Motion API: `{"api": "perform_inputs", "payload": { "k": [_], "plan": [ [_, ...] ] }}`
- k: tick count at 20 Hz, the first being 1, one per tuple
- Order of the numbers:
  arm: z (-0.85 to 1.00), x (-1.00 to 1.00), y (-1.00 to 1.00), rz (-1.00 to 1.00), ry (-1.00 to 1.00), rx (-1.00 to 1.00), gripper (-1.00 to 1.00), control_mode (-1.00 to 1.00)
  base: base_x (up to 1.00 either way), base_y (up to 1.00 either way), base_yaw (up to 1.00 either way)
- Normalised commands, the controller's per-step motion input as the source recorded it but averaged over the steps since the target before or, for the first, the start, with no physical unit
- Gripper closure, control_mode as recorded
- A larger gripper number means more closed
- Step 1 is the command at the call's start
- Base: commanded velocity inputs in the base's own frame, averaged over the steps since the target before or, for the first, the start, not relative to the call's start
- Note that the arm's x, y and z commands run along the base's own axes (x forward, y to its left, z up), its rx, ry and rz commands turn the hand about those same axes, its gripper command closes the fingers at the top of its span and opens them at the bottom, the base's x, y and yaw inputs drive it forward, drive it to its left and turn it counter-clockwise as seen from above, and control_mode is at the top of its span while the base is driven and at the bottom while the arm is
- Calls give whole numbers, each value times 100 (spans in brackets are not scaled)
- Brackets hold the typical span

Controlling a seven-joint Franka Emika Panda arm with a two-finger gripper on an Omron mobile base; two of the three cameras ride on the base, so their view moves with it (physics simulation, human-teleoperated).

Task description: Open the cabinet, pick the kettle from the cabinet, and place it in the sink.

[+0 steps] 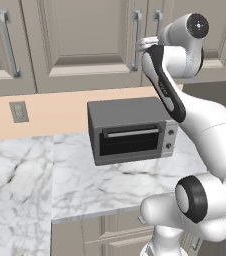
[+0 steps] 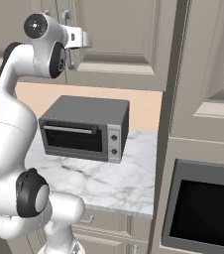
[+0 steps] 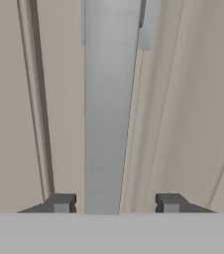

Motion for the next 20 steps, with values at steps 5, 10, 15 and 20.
{"api": "perform_inputs", "payload": {
  "k": [5,10,15,20],
  "plan": [
    [-11,12,2,-6,0,0,100,-100,0,0,0],
    [-13,-5,3,-7,0,4,100,-100,0,0,0],
    [-5,-35,-2,0,2,10,100,-100,0,0,0],
    [-1,-52,-14,0,2,9,100,-100,0,0,0]
  ]
}}
